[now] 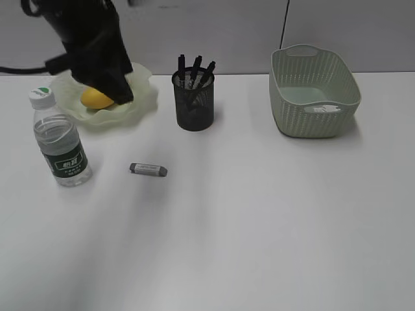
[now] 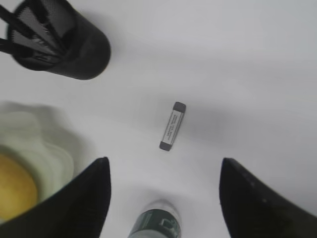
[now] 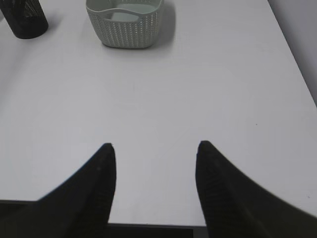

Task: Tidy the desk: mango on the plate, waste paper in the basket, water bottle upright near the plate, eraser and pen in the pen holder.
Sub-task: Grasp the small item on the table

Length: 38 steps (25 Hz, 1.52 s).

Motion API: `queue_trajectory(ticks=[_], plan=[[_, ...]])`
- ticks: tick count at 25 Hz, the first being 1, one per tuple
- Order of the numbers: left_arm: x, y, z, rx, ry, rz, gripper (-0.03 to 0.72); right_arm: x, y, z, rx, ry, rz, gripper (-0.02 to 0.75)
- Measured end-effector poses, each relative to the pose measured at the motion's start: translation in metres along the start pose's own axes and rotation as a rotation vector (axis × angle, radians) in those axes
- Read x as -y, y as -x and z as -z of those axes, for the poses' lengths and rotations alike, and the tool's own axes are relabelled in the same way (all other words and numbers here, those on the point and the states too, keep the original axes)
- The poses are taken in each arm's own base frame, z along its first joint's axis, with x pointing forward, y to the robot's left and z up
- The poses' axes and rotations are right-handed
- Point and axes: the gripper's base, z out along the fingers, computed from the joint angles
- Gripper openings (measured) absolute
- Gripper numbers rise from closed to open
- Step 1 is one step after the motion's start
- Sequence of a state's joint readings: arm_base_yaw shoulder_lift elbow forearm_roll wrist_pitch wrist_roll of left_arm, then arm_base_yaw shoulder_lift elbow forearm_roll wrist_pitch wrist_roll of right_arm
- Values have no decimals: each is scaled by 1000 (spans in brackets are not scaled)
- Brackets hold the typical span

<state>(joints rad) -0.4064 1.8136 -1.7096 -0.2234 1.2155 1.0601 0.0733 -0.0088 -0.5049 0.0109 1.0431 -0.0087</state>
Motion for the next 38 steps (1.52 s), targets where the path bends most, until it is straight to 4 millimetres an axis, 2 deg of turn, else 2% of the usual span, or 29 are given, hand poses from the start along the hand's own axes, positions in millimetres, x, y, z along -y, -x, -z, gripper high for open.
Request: queue_trajectory(ticks=[4,14,22,27,31,38], plan=[[-3,0,-43,-60,-80,2,498,0,0,0,0,0,0,417],[-11,-14,-104,-184,-166,53,486,0,0,0,1,0,0,417],[-12,-30,-156,-256,-253,-56,480,0,0,0,1,0,0,417],[-10,-30,-177,-247,-254,-115,455,0,0,0,1,0,0,417],[-12,-25,-187,-210,-215,-134,400,0,0,0,1,0,0,417],[-10,-30,-204,-218,-240,-126,298,0,0,0,2,0,0,417]])
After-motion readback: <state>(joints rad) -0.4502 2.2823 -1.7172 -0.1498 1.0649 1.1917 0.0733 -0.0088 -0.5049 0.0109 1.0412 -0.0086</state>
